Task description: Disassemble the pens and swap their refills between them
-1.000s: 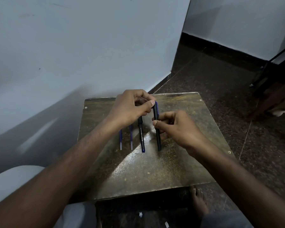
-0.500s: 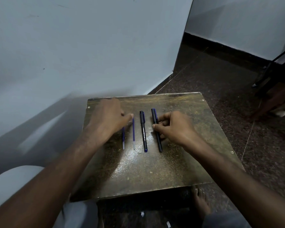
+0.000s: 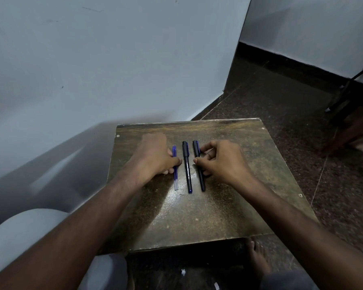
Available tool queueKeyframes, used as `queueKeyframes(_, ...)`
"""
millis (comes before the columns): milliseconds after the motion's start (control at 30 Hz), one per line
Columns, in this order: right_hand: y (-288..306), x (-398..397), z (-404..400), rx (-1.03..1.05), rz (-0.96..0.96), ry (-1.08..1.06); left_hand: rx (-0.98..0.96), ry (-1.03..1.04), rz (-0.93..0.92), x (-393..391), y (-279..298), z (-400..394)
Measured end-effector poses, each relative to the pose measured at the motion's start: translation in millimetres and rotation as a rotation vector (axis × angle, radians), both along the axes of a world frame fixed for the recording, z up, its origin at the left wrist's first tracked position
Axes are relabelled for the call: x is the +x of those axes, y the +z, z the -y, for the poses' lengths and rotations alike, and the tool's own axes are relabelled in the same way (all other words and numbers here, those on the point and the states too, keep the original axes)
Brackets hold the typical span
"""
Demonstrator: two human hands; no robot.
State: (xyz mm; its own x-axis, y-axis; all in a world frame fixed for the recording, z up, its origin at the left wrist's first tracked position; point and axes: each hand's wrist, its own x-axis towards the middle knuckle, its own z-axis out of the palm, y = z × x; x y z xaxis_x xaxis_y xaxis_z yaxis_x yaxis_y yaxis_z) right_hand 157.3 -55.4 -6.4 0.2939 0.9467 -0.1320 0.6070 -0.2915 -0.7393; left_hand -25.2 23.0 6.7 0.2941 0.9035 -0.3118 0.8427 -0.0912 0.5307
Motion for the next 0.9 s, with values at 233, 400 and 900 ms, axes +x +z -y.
queueKeyframes(233,2,-4,-1,-0.006,0.033,0.024,-0.006,0.002,0.043,-1,0,0)
queueKeyframes(400,4,-3,0,-0.014,0.014,0.043,-0.004,-0.001,0.094,-1,0,2)
queueKeyframes(900,-8,17,5,0.185,0.406,0.049,0.419,-0.129,0.039,-10,-10,7)
